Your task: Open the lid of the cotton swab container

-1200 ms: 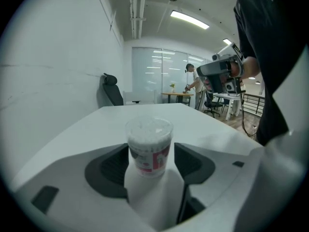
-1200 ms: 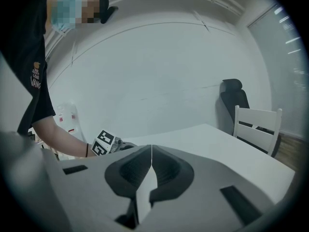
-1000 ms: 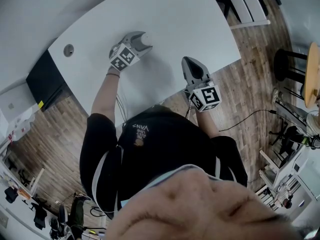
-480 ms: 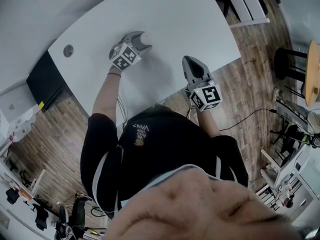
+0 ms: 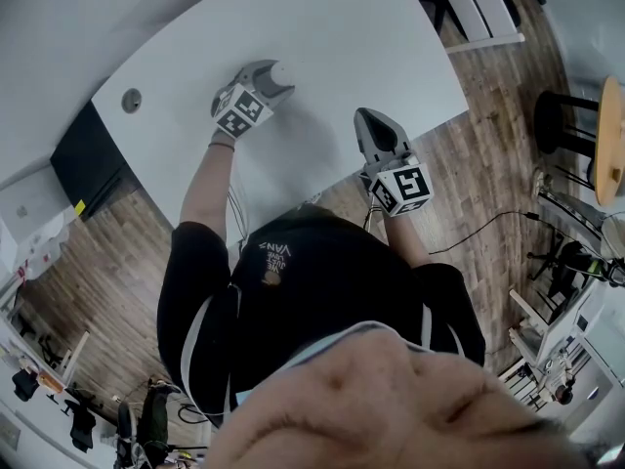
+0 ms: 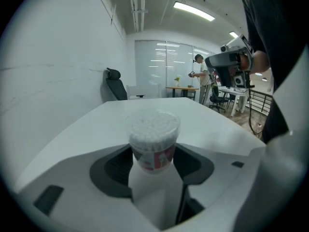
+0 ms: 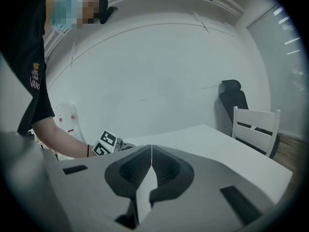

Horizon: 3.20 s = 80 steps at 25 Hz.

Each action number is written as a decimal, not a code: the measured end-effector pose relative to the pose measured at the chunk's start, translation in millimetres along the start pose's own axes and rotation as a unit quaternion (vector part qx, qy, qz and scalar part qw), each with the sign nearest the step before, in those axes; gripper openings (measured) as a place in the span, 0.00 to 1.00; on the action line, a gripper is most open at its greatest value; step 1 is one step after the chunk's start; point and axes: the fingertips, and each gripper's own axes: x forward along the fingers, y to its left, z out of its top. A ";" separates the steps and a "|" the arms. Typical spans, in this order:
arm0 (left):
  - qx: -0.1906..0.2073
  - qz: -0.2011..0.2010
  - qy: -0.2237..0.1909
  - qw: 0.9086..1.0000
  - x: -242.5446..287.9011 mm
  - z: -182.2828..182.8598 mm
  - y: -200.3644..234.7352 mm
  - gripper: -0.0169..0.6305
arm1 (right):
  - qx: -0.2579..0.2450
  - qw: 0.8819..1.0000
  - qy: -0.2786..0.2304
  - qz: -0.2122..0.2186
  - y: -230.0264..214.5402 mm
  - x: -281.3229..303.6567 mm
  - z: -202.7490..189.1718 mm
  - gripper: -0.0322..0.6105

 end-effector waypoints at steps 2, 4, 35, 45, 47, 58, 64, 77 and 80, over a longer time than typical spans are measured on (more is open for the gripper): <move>-0.011 0.001 0.000 1.000 -1.4 -0.5 1.4 0.44 | -0.001 1.000 -0.002 0.001 -0.9 -0.5 1.6 0.07; -0.017 0.005 0.002 1.000 -4.1 -2.0 0.7 0.44 | -0.002 1.000 -0.004 0.002 -0.7 -1.7 3.5 0.07; -0.003 0.096 0.014 0.995 -150.0 94.4 -70.4 0.44 | -0.066 0.982 -0.103 0.145 94.7 -33.2 86.3 0.07; 0.006 0.119 0.032 0.992 -174.8 107.1 -97.5 0.44 | -0.099 0.967 -0.124 0.199 133.7 -43.5 100.3 0.07; 0.008 0.123 0.033 0.992 -178.2 110.5 -102.1 0.44 | -0.104 0.965 -0.126 0.206 138.9 -45.0 101.5 0.07; 0.020 0.138 0.052 0.989 -185.4 114.4 -115.9 0.44 | -0.150 0.953 -0.113 0.237 170.5 -44.4 94.9 0.07; 0.025 0.140 0.059 0.988 -187.9 111.4 -116.9 0.44 | -0.167 0.949 -0.104 0.247 182.0 -41.6 90.1 0.07; 0.028 0.143 0.077 0.986 -190.6 100.2 -117.3 0.44 | -0.181 0.948 -0.066 0.253 193.4 -32.0 74.1 0.30; 0.039 0.151 0.088 0.984 -191.4 97.3 -117.1 0.44 | -0.186 0.948 -0.046 0.255 195.4 -26.6 67.3 0.35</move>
